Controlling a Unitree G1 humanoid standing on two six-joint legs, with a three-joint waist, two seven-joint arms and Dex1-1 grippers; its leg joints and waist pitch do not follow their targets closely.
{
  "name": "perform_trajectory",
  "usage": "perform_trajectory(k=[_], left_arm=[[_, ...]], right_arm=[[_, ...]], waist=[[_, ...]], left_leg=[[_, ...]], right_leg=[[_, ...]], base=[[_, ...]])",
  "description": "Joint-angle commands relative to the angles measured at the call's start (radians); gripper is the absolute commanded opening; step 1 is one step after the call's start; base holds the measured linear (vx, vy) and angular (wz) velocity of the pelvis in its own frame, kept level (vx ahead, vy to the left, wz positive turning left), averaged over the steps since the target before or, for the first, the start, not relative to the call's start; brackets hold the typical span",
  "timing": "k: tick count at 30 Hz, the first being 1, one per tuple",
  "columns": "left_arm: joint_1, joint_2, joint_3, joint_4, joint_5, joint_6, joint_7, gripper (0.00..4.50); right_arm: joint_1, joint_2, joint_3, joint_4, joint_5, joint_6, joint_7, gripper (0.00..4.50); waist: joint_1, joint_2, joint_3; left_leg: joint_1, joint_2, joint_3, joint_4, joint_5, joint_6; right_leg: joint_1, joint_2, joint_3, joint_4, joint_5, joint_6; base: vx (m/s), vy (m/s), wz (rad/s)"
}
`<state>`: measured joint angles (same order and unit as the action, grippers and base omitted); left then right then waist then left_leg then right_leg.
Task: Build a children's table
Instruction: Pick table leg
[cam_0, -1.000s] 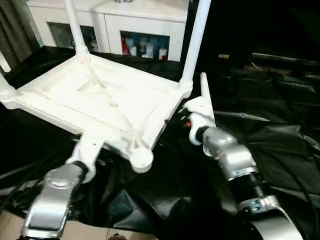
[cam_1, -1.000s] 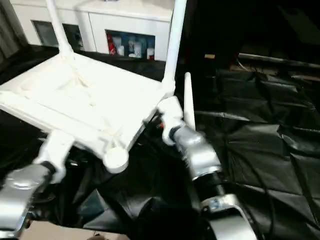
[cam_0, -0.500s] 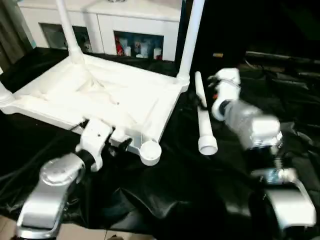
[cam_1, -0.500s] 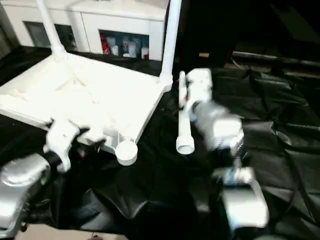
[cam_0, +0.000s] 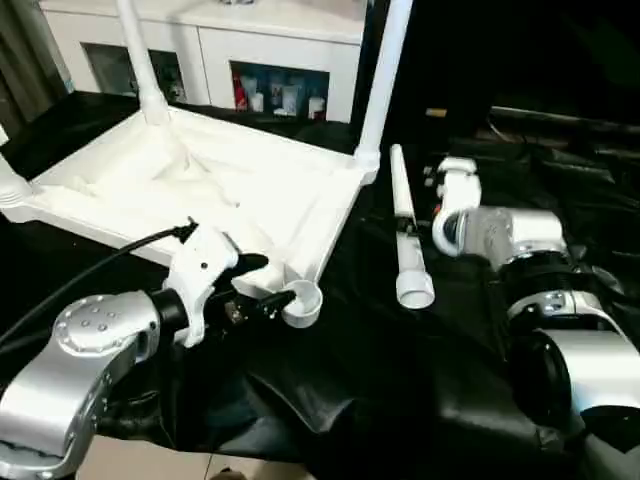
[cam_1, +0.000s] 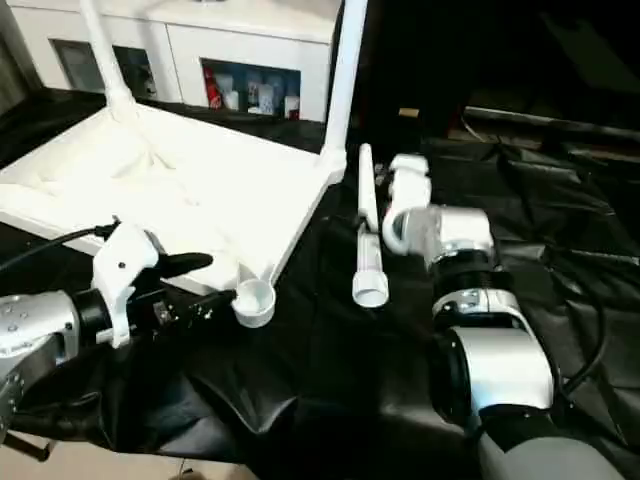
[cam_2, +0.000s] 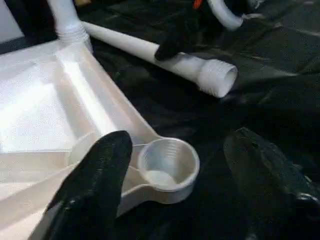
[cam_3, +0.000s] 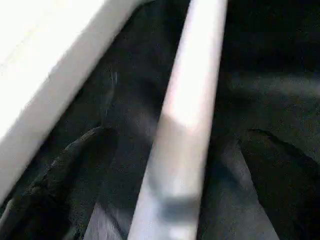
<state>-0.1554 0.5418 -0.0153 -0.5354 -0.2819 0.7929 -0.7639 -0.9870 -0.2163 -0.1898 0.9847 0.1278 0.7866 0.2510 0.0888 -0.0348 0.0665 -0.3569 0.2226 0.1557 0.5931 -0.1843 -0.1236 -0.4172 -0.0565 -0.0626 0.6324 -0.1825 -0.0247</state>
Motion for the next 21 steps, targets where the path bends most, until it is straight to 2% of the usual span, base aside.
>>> perform_trajectory(k=[1, 2, 5, 6, 8, 9, 11, 14, 21], left_arm=[[-0.015, 0.009, -0.009, -0.029, -0.03, 0.034, -0.018, 3.52], [-0.025, 0.015, -0.011, -0.043, -0.06, 0.066, -0.036, 3.66], [-0.037, 0.022, -0.021, -0.044, -0.062, 0.073, -0.041, 3.91], [-0.037, 0.022, -0.021, -0.044, -0.062, 0.073, -0.041, 3.99], [-0.053, 0.024, -0.033, -0.035, -0.053, 0.074, -0.038, 4.11], [-0.054, 0.024, -0.034, -0.034, -0.052, 0.075, -0.038, 4.31], [-0.071, 0.025, -0.04, -0.029, -0.058, 0.082, -0.031, 4.33], [-0.081, 0.03, -0.041, -0.028, -0.067, 0.089, -0.029, 4.5], [-0.098, 0.041, -0.05, -0.022, -0.065, 0.096, -0.017, 4.5]], right_arm=[[-0.006, -0.005, -0.001, 0.029, 0.003, 0.012, 0.003, 4.49], [-0.005, -0.003, 0.001, 0.057, -0.002, 0.008, -0.002, 4.5], [-0.004, 0.0, -0.002, 0.086, -0.001, 0.009, 0.005, 4.5], [-0.004, 0.0, -0.002, 0.086, -0.001, 0.009, 0.005, 4.11], [-0.005, 0.001, -0.007, 0.116, -0.001, 0.002, 0.007, 4.11], [-0.005, 0.001, -0.008, 0.118, -0.001, 0.002, 0.007, 3.98], [-0.011, -0.005, -0.007, 0.149, -0.003, -0.016, 0.01, 3.82], [-0.015, -0.011, -0.011, 0.174, 0.0, -0.029, 0.014, 3.52], [0.001, -0.024, -0.061, 0.226, 0.03, -0.064, -0.011, 2.94]], waist=[[0.001, 0.007, -0.073], [0.001, 0.008, -0.076], [0.001, 0.006, -0.075], [0.001, 0.006, -0.074], [0.001, 0.005, -0.074], [0.002, 0.005, -0.075], [0.002, 0.003, -0.073], [0.003, 0.008, -0.074], [0.005, 0.006, -0.072]], left_leg=[[-0.003, -0.009, 0.018, -0.06, -0.138, -0.035], [-0.002, -0.009, 0.019, -0.058, -0.123, -0.036], [-0.006, -0.01, 0.019, -0.057, -0.111, -0.029], [-0.006, -0.01, 0.019, -0.057, -0.117, -0.028], [-0.005, -0.009, 0.019, -0.057, -0.125, -0.029], [-0.005, -0.008, 0.019, -0.057, -0.122, -0.031], [-0.004, -0.008, 0.019, -0.058, -0.138, -0.035], [-0.004, -0.009, 0.018, -0.057, -0.14, -0.038], [-0.004, -0.009, 0.016, -0.057, -0.177, -0.043]], right_leg=[[0.06, -0.055, 0.042, -0.061, -0.158, -0.165], [0.061, -0.055, 0.043, -0.055, -0.125, -0.175], [0.064, -0.053, 0.041, -0.055, -0.098, -0.181], [0.064, -0.053, 0.041, -0.057, -0.112, -0.179], [0.064, -0.055, 0.041, -0.058, -0.135, -0.175], [0.065, -0.055, 0.041, -0.057, -0.134, -0.173], [0.063, -0.056, 0.041, -0.061, -0.164, -0.167], [0.062, -0.055, 0.041, -0.06, -0.167, -0.163], [0.06, -0.055, 0.039, -0.063, -0.21, -0.158]], base=[[0.0, 0.0, 0.0], [0.0, 0.0, 0.0], [0.0, 0.0, 0.0], [0.0, 0.0, 0.0], [0.0, 0.0, 0.0], [0.0, 0.0, 0.0], [0.0, 0.0, 0.0], [0.0, 0.0, 0.0], [0.0, 0.0, 0.0]])
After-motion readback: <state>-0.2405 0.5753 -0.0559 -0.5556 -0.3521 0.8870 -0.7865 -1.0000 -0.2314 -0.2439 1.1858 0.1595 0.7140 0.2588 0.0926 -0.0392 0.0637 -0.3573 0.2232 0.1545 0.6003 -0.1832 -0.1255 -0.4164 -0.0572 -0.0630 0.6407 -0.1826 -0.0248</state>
